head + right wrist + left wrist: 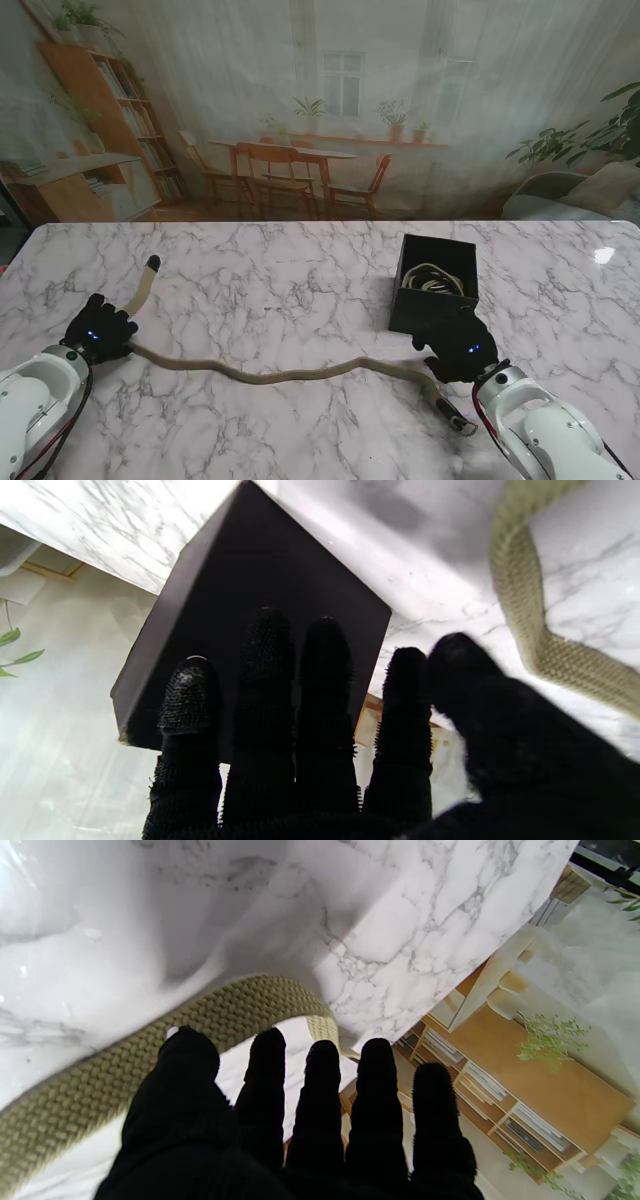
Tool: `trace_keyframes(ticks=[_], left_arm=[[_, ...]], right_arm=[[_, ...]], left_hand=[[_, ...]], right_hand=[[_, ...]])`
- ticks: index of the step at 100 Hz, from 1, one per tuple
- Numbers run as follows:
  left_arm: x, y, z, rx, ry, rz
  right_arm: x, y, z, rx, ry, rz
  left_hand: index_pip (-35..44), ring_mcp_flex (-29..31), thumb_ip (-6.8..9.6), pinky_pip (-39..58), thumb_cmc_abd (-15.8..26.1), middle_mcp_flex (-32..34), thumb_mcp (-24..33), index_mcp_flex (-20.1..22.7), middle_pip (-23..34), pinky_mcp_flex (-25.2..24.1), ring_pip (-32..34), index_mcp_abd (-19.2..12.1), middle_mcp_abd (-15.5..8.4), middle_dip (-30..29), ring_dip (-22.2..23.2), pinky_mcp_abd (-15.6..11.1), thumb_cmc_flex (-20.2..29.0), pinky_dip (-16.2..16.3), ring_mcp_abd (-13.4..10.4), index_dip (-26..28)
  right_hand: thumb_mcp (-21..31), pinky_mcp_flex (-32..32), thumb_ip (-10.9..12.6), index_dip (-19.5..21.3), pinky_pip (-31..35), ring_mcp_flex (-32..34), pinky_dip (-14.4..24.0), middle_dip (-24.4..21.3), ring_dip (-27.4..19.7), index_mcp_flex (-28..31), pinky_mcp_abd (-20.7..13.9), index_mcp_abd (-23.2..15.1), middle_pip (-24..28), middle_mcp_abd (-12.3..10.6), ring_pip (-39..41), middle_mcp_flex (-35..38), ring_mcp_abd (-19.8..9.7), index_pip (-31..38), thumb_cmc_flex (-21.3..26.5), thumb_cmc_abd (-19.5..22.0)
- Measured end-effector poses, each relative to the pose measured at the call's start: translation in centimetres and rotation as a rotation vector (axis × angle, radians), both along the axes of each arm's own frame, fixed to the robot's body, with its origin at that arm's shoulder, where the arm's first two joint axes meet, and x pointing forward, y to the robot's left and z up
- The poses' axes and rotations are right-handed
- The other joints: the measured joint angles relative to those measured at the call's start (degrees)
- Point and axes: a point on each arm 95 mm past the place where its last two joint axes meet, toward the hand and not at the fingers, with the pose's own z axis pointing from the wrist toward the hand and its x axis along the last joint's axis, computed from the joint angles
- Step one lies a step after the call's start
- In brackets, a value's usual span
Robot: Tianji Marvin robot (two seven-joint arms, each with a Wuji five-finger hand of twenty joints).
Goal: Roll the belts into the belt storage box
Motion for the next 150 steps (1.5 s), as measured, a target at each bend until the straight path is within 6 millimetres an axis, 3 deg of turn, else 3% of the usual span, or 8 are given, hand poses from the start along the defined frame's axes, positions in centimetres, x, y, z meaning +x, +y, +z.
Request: trace_keyframes(ticks=[7,28,61,94,116,124,131,150], left_arm=[[-0.4,-0.1,0.8,-0.002,-0.024,-0.013],[-0.5,-0.8,3.0,-0.025,-0.07,-0.081],[-1.1,-3.2,7.7,-0.07,-0.156,-0.2],[-2.1,-7.2,9.2,-0.198,-0.169,-0.282],[-1.8,-10.1,8.5,-0.276,-0.148,-0.33],[-1.6,-10.9,8.2,-0.3,-0.144,-0.33],[-1.5,-11.2,8.1,-0.311,-0.143,-0.323],[-1.3,-11.8,7.8,-0.335,-0.136,-0.319]], right_arm=[[-0.2,-0.8,0.2,-0.051,0.003,0.025],[-0.7,-2.4,0.3,-0.104,0.037,0.041],[-1.0,-4.3,-1.1,-0.044,0.136,0.105],[-1.5,-4.3,-2.0,0.006,0.225,0.13],[-1.7,-4.1,-2.7,0.036,0.252,0.128],[-1.7,-4.1,-3.0,0.053,0.257,0.128],[-1.6,-4.0,-3.3,0.078,0.248,0.132],[-1.2,-3.6,-4.0,0.132,0.25,0.138]], left_hand=[[-0.04,0.0,0.0,-0.05,0.0,0.0,0.0,0.0,0.0,-0.04,0.0,-0.03,0.01,0.0,0.0,0.26,0.0,0.0,0.0,0.02],[0.34,-0.01,0.0,-0.13,0.0,0.0,0.0,0.44,-0.16,-0.1,0.0,-0.1,0.04,-0.01,0.0,0.69,0.0,0.0,0.0,1.99],[0.61,-1.62,0.0,-2.13,0.93,-4.11,-0.03,1.2,-2.87,-0.74,-0.23,-0.18,1.49,-1.42,-0.54,0.88,-0.74,-0.02,0.32,2.86],[0.04,-1.61,-0.03,-3.0,2.13,-4.11,-0.3,1.2,-3.62,-0.94,-0.45,-0.18,2.14,-2.41,-0.93,1.52,-1.4,-0.06,0.79,2.86],[0.02,-1.59,-0.03,-3.01,2.13,-4.11,-0.3,1.2,-3.63,-0.94,-0.46,-0.18,2.14,-2.41,-0.96,2.05,-1.4,-0.06,0.8,2.86],[0.02,-1.59,-0.03,-3.03,2.13,-4.11,-0.31,1.2,-3.63,-0.94,-0.46,-0.18,2.14,-2.41,-0.99,2.07,-1.4,-0.07,0.8,2.87],[0.02,-1.59,-0.03,-3.04,2.13,-4.11,-0.31,1.2,-3.63,-0.94,-0.46,-0.18,2.14,-2.41,-1.0,2.08,-1.4,-0.07,0.8,2.86],[0.02,-1.58,-0.04,-3.71,2.13,-4.11,-0.31,1.2,-3.63,-0.94,-0.46,-0.18,2.16,-2.41,-1.02,2.14,-1.4,-0.07,0.86,2.86]], right_hand=[[3.24,-1.43,2.73,-0.01,-1.32,-3.81,-0.14,-2.0,-1.34,-3.87,0.0,-2.12,-3.69,0.05,-2.64,-5.13,-0.05,-5.49,0.45,0.46],[7.66,-5.21,2.83,-5.8,-6.09,-10.87,-1.37,-7.06,-5.67,-10.16,0.0,-7.66,-8.68,0.8,-8.14,-13.35,-0.07,-8.06,1.61,-1.3],[9.61,-8.03,2.84,-8.69,-9.01,-14.9,-2.12,-10.59,-8.83,-12.99,0.0,-7.75,-9.45,0.95,-9.83,-21.13,0.0,-10.32,1.55,-6.92],[10.62,-9.38,2.84,-8.7,-10.38,-16.71,-2.61,-12.01,-9.96,-11.27,0.0,-7.75,-9.45,1.46,-11.24,-23.09,0.01,-10.54,1.55,-7.48],[10.44,-9.6,2.84,-5.62,-10.97,-16.78,-2.65,-13.21,-10.46,-0.56,0.0,-10.72,-9.45,2.14,-11.24,-23.84,0.33,-0.73,-1.35,-8.08],[6.34,-9.6,-2.96,-5.9,-10.98,-16.78,-2.65,-13.43,-10.46,1.94,0.01,-12.03,-9.37,1.95,-11.24,-23.84,0.43,6.24,-1.29,-8.85],[2.96,-9.6,-5.04,-4.82,-10.98,-16.78,-2.65,-13.43,-10.46,1.81,0.01,-12.1,-8.67,-0.09,-11.24,-23.84,0.43,11.46,-1.29,-8.68],[0.25,-9.6,-5.11,-0.68,-10.98,-16.78,-2.65,-13.33,-10.46,4.63,0.02,-12.12,-8.08,-5.53,-11.24,-23.71,0.44,15.68,-2.7,-9.03]])
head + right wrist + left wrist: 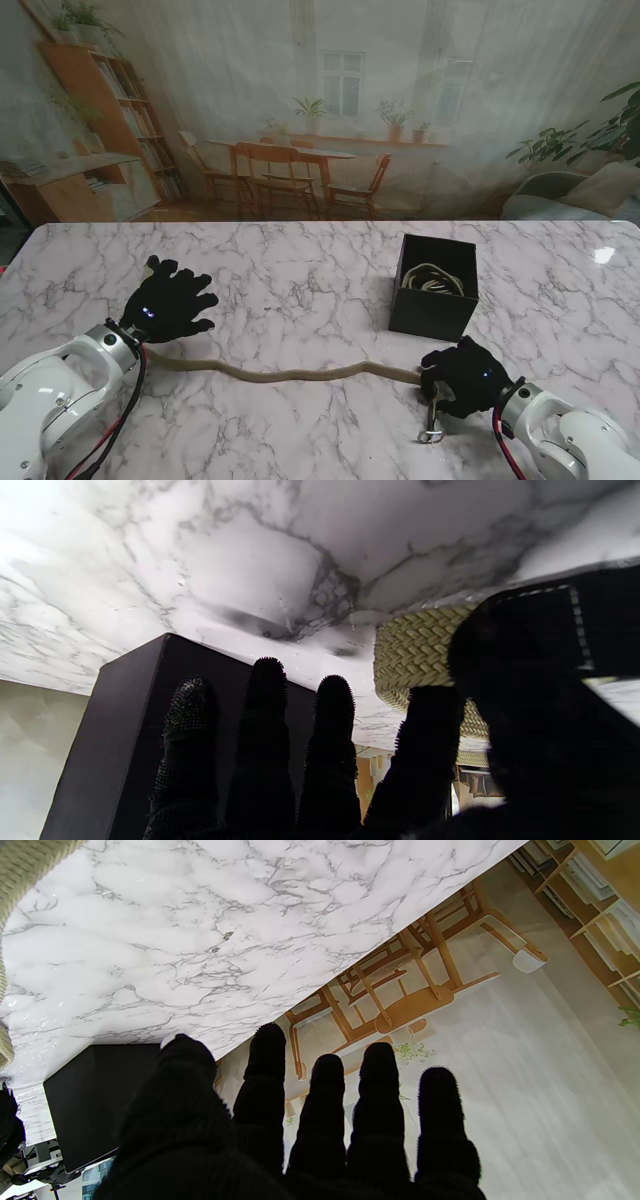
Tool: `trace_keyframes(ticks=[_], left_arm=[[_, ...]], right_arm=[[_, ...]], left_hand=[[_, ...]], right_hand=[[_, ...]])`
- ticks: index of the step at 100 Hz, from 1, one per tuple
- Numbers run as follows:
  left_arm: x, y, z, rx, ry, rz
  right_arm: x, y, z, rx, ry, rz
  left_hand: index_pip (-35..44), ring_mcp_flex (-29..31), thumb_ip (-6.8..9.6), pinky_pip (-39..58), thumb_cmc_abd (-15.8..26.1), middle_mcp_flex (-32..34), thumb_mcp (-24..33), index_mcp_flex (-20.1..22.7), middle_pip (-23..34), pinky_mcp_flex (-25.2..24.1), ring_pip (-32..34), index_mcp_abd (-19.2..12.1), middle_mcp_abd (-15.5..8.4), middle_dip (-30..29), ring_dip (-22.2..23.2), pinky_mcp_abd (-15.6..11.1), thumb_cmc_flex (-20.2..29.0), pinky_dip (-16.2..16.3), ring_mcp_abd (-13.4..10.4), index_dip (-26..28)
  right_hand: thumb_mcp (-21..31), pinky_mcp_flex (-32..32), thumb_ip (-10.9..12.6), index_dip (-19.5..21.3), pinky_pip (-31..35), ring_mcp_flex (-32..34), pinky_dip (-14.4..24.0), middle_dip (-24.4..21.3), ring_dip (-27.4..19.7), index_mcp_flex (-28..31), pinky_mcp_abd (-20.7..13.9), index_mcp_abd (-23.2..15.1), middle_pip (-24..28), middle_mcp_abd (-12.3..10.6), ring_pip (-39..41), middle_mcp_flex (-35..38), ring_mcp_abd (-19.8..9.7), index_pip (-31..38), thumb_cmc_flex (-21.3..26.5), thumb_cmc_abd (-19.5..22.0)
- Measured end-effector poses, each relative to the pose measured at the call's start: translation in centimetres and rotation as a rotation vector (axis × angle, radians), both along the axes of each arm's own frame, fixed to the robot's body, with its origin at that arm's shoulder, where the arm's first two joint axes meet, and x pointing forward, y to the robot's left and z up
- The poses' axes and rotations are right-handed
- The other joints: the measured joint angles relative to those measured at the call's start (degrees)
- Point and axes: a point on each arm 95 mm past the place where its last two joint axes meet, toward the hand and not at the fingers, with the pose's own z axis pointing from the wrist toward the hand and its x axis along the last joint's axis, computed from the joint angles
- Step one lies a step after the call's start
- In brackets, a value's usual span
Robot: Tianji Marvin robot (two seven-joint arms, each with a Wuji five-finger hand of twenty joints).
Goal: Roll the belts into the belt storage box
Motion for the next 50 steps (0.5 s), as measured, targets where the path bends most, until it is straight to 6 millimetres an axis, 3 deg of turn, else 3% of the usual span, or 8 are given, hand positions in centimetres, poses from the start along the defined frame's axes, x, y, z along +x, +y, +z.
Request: trace_keyframes(ticks=[9,17,21,33,50], left_arm=[[0.1,-0.2,-0.1,-0.003,0.005,-0.002],[0.2,-0.3,-0.1,-0.006,0.006,-0.002],[0.2,-0.3,-0.1,-0.008,0.006,-0.002],[0.2,-0.4,-0.2,-0.011,0.006,0.001],[0.2,-0.4,-0.3,-0.014,0.005,0.005]], right_arm=[[0.3,0.3,-0.2,0.018,-0.004,0.007],[0.5,0.5,-0.4,0.053,-0.021,0.012],[0.6,0.6,-0.5,0.072,-0.035,0.015],[0.8,0.8,-0.7,0.093,-0.041,0.011],[0.9,1.0,-1.1,0.132,-0.061,0.013]], left_hand=[[0.0,0.0,0.0,0.0,0.0,0.0,0.0,0.0,0.0,0.0,0.0,0.0,0.0,0.0,0.0,0.01,0.0,0.0,0.01,0.0],[0.0,-0.76,0.0,-0.01,0.0,0.0,0.0,0.0,0.0,-0.01,-0.01,0.0,0.0,0.0,0.0,0.02,0.0,0.0,0.06,0.0],[0.0,-0.84,0.0,-0.01,0.0,0.0,0.0,0.0,0.0,-0.01,-0.01,0.0,0.0,0.0,0.0,0.02,0.0,0.0,0.07,0.0],[0.0,-0.85,0.0,-0.01,0.0,0.0,0.0,0.0,-0.01,-0.01,-0.01,0.0,0.01,0.0,0.0,0.02,0.0,0.0,0.07,0.0],[0.0,-0.9,0.0,-0.02,0.0,-0.7,0.0,0.0,-0.16,-0.01,-0.01,0.0,0.57,-0.01,0.0,0.02,0.0,0.0,0.08,0.01]], right_hand=[[-0.08,0.03,0.0,0.05,0.0,0.2,0.0,0.0,0.0,1.17,0.0,0.27,0.54,-2.18,0.0,2.04,0.0,1.88,0.0,-0.28],[1.69,1.35,-0.43,-0.62,-0.11,2.66,0.0,0.59,0.0,3.22,0.0,2.29,2.22,-3.01,0.08,9.93,-1.04,2.99,-0.49,-0.34],[2.7,2.01,-0.44,-0.71,-0.03,3.77,0.0,0.97,0.0,3.31,0.0,3.19,3.57,-3.03,0.09,14.15,-1.89,3.7,0.02,-0.34],[2.99,3.45,-0.54,-0.75,1.1,8.36,-0.47,9.11,0.36,3.48,-0.01,3.83,4.74,-2.1,0.18,25.78,-3.68,5.39,0.05,-0.35],[2.99,6.18,-0.64,0.62,3.16,13.19,-0.62,14.32,2.37,3.25,-1.29,5.18,7.08,-1.14,2.5,34.49,-6.99,5.4,0.67,-0.35]])
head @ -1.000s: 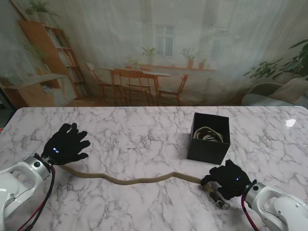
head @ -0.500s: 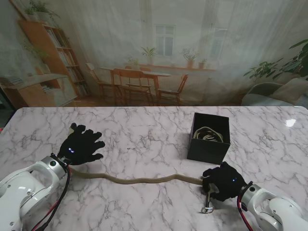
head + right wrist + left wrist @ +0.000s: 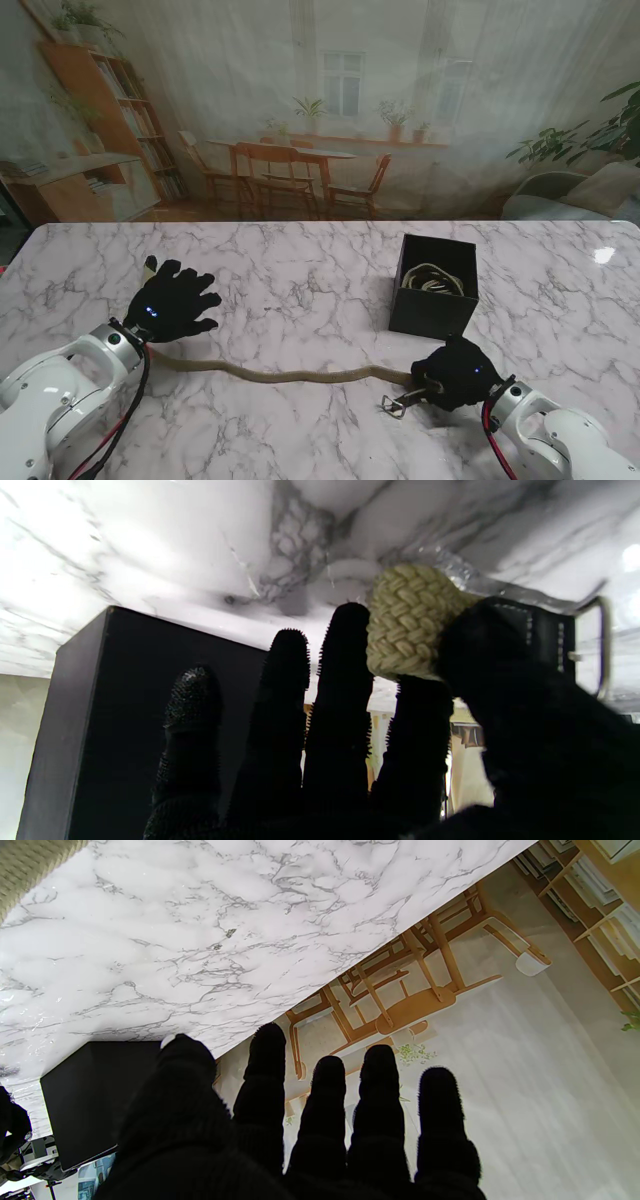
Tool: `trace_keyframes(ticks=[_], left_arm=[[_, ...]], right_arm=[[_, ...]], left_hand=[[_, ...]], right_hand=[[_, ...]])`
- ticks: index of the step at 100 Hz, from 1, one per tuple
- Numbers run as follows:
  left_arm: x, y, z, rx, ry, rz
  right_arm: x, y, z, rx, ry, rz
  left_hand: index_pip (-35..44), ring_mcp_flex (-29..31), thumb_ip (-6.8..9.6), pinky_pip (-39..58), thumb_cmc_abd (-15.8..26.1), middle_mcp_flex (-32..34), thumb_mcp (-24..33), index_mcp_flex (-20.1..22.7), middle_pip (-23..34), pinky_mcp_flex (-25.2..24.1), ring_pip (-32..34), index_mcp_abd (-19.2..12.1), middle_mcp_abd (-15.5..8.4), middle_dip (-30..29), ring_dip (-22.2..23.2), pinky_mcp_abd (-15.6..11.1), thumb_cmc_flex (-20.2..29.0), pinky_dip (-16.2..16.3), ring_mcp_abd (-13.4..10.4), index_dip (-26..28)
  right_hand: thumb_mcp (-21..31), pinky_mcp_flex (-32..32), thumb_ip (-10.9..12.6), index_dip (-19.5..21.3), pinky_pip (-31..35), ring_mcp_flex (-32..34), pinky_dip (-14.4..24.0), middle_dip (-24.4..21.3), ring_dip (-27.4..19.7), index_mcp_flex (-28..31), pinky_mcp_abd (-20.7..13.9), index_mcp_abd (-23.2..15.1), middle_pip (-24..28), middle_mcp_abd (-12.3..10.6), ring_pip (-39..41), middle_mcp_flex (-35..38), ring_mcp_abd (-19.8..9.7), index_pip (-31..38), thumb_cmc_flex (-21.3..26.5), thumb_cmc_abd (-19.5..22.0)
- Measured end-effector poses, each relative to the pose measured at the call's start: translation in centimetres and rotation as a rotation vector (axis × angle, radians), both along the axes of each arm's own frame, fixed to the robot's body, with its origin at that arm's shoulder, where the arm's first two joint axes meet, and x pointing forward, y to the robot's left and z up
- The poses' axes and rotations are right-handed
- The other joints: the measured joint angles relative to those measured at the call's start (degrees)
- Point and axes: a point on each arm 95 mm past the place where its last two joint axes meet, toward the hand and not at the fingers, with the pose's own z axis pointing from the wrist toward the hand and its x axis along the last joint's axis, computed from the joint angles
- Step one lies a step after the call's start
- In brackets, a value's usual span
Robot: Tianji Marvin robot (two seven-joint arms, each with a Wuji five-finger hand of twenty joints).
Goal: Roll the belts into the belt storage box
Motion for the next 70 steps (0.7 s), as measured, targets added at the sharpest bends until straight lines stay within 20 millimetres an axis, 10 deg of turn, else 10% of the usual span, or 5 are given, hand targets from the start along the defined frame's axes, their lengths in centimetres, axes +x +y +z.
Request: trace_keyframes(ticks=[21,42,57,70], left_arm=[[-0.01,-0.03,-0.16,-0.006,0.0,-0.002],[-0.01,-0.01,-0.21,-0.009,-0.003,-0.003],[-0.01,0.03,-0.19,-0.012,-0.008,-0.005],[-0.02,0.06,-0.21,-0.012,-0.008,-0.005]], right_arm=[[0.16,0.15,-0.26,0.016,-0.008,0.005],[0.22,0.37,-0.54,0.022,-0.003,0.009],[0.29,0.58,-0.54,0.051,0.01,0.005],[0.26,0.83,-0.54,0.063,0.021,0.026]], left_hand=[[0.0,-0.01,0.0,-0.01,0.0,0.0,0.0,0.0,0.0,0.0,0.0,0.0,0.02,0.0,0.0,0.01,0.0,0.0,0.01,0.02],[0.0,-0.01,0.0,-0.01,0.0,0.0,0.0,0.0,0.0,-0.01,0.0,0.0,0.03,0.0,0.0,0.01,0.0,0.0,0.02,0.04],[0.0,-0.01,0.0,-0.01,0.0,0.0,0.0,0.0,0.0,-0.01,0.0,0.0,0.03,0.0,0.0,0.03,0.0,0.0,0.08,0.05],[0.0,-0.01,0.0,-0.01,0.0,0.0,0.0,0.0,0.0,-0.02,0.0,0.0,0.02,0.0,0.0,0.04,0.0,0.0,0.22,0.05]], right_hand=[[3.73,2.07,0.83,-5.7,1.82,4.1,-0.26,0.15,2.58,-16.34,-0.24,4.87,3.07,1.05,1.76,3.9,-1.18,-22.56,0.03,1.18],[5.5,3.44,4.7,-7.16,2.13,8.11,-0.3,0.16,4.25,-31.2,-0.24,9.23,6.26,1.83,4.28,6.69,-0.83,-25.38,0.02,1.82],[6.36,3.86,7.8,-7.88,2.43,9.66,-0.3,1.13,5.31,-30.98,0.51,3.99,9.92,3.26,5.85,7.36,0.54,-24.26,0.06,3.78],[6.44,3.35,7.81,-7.52,2.43,9.67,-0.31,1.59,5.32,-17.41,0.69,-0.79,10.65,3.7,5.86,7.43,0.7,-19.84,1.36,5.81]])
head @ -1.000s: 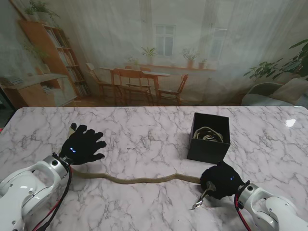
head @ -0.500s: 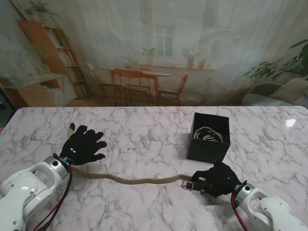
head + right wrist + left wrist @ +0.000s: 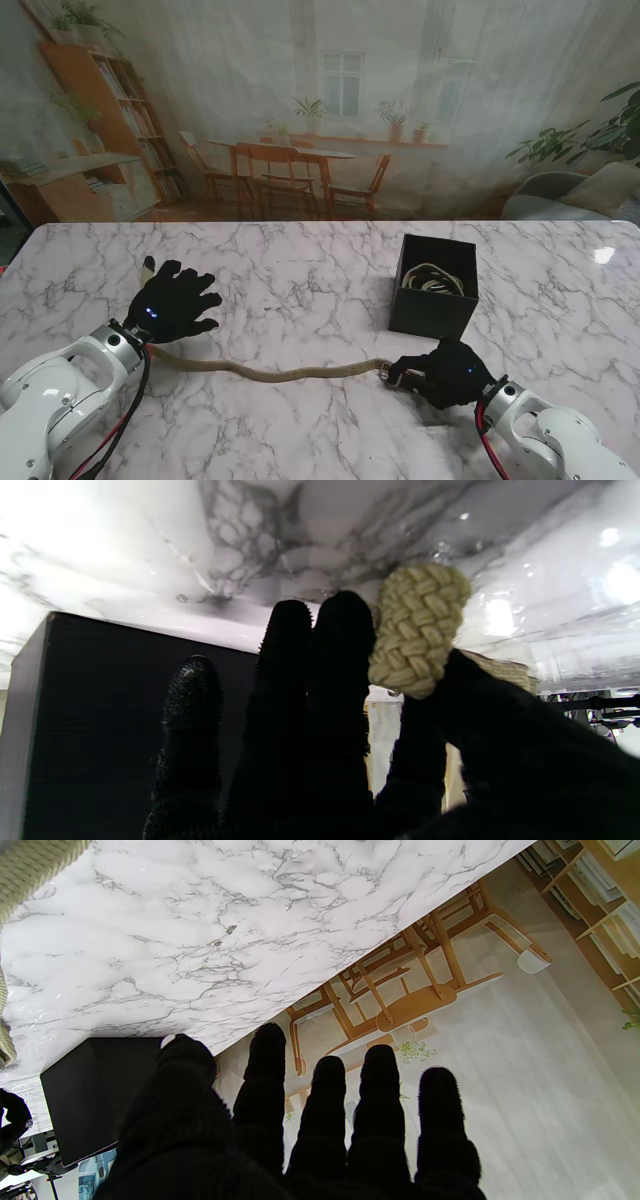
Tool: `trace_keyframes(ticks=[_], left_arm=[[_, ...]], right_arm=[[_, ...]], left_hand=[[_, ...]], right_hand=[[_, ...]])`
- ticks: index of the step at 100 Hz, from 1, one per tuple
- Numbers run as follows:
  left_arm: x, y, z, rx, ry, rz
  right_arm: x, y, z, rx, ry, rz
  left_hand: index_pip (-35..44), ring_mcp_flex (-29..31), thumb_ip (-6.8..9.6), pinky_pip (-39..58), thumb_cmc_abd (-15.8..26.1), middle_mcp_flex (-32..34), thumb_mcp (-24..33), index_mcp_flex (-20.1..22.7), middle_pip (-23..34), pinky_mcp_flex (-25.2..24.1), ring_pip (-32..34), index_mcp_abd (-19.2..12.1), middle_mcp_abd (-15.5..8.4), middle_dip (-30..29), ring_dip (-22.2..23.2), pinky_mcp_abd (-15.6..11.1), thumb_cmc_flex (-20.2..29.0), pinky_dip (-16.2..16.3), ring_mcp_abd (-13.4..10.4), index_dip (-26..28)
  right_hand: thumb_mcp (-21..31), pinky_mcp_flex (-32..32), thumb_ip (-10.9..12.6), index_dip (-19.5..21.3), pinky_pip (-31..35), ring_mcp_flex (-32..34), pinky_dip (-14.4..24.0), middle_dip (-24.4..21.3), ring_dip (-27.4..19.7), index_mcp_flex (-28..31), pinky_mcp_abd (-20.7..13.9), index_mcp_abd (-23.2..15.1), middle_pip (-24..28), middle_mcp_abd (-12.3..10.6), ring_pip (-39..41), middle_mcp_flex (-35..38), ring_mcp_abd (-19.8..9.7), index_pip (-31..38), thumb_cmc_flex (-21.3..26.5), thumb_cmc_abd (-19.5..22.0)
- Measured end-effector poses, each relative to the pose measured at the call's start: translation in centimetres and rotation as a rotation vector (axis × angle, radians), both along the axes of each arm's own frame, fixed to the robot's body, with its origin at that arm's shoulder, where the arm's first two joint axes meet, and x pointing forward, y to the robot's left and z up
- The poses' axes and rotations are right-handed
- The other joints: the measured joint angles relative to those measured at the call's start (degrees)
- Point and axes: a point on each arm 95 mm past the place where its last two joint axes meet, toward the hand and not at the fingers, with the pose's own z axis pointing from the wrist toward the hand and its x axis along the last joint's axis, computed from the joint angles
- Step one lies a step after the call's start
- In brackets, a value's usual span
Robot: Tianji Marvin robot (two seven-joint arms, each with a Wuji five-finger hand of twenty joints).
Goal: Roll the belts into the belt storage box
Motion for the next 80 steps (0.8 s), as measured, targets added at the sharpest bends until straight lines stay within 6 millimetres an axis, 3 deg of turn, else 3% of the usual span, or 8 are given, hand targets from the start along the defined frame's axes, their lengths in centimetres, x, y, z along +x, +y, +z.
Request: trace_keyframes(ticks=[5,11,26,32,37,43,70,80], left_arm=[[0.0,0.0,0.0,0.0,0.0,0.0],[0.0,0.0,0.0,0.0,0.0,0.0],[0.0,0.0,0.0,-0.001,0.0,0.0],[0.0,0.0,-0.1,-0.003,0.001,-0.001],[0.0,-0.1,-0.1,-0.006,0.003,-0.001],[0.1,-0.2,-0.1,-0.01,0.006,-0.001],[0.5,-0.6,-0.8,-0.022,0.018,0.018],[0.6,-0.4,-1.0,-0.022,0.022,0.026]], right_arm=[[0.0,0.1,0.0,-0.002,0.004,0.007],[0.0,0.1,0.0,-0.007,0.005,0.013],[0.0,0.2,0.0,-0.013,0.007,0.022],[0.0,0.3,0.1,-0.018,0.022,0.029],[0.0,0.4,0.3,-0.031,0.054,0.041],[0.1,0.7,0.8,-0.046,0.078,0.066],[0.0,1.7,3.9,-0.211,0.199,0.158],[-0.1,1.8,4.9,-0.264,0.24,0.17]], left_hand=[[0.0,0.0,0.0,-0.01,0.0,0.0,0.0,0.0,0.0,0.0,0.0,0.0,0.0,0.0,0.0,0.01,0.0,0.0,0.0,0.0],[0.0,0.0,0.0,-0.01,0.0,0.0,0.0,0.0,0.0,-0.04,0.0,0.0,0.0,0.0,0.0,0.02,0.0,0.0,0.0,0.01],[0.0,0.0,0.0,-0.01,0.0,0.0,0.0,0.0,0.0,-0.21,0.0,0.0,0.01,-0.01,0.0,0.03,0.0,0.0,0.01,0.01],[0.0,0.0,0.0,-0.01,0.37,0.0,0.0,0.0,0.0,-0.24,0.0,0.0,0.01,-0.01,0.0,0.03,0.0,0.0,0.01,0.01],[0.0,0.0,0.0,-0.01,0.49,0.0,0.0,0.0,0.0,-0.31,-0.01,0.0,0.01,-0.01,0.0,0.03,0.0,0.0,0.02,0.01],[0.0,0.0,0.0,-0.15,0.83,0.0,-0.01,0.0,0.0,-0.42,-0.01,0.0,0.01,-0.01,0.0,0.04,0.0,0.0,0.02,0.01],[0.0,-0.01,0.0,-0.66,0.84,0.0,-0.02,0.0,0.0,-0.52,-0.01,0.0,0.01,-0.01,0.0,0.09,0.0,0.0,0.03,0.01],[0.0,-0.01,0.0,-0.66,0.84,0.0,-0.02,0.0,0.0,-0.52,-0.01,0.0,0.01,-0.01,0.0,0.1,0.0,0.0,0.03,0.01]], right_hand=[[-0.07,-0.51,-0.23,0.74,0.0,-0.1,0.0,0.0,0.0,7.15,0.0,-0.01,0.0,0.0,0.0,0.05,0.0,1.73,0.0,0.0],[-0.54,-0.73,-4.09,-3.25,-0.27,-0.2,0.0,-0.43,0.0,13.41,0.01,-0.01,-0.6,0.0,0.0,0.06,0.0,5.85,0.81,-0.01],[-3.38,-1.01,-5.93,-11.52,-0.33,-1.42,0.0,-5.32,-0.96,19.46,-0.04,5.52,-4.54,-1.59,0.0,1.35,-1.52,13.83,-1.17,-1.64],[-4.81,-2.11,-5.81,-7.28,-0.34,-2.35,0.0,-7.43,-2.17,21.56,-0.16,7.86,-6.99,-1.85,-1.1,1.4,-1.92,9.76,-6.12,-1.54],[-7.92,-3.11,-1.92,2.31,-0.69,-3.67,-0.01,-8.29,-2.75,22.24,-0.17,10.19,-8.68,-1.85,-1.1,1.3,-2.16,3.58,-10.97,1.53],[-12.59,-4.48,-0.54,6.99,-1.53,-5.17,-0.01,-8.51,-3.44,22.24,-0.17,12.65,-9.78,-1.86,-2.53,0.44,-2.23,0.4,-15.02,5.26],[-20.5,-8.76,1.86,11.9,-4.03,-12.27,-0.02,-13.4,-6.58,13.31,-1.14,20.7,-16.59,-3.0,-5.42,-6.53,-4.43,-3.82,-17.02,7.89],[-10.54,-10.54,3.8,13.37,-5.78,-15.63,-0.1,-16.18,-8.74,8.85,-1.87,23.57,-19.03,-3.62,-7.06,-9.61,-5.31,-5.22,-15.76,5.34]])
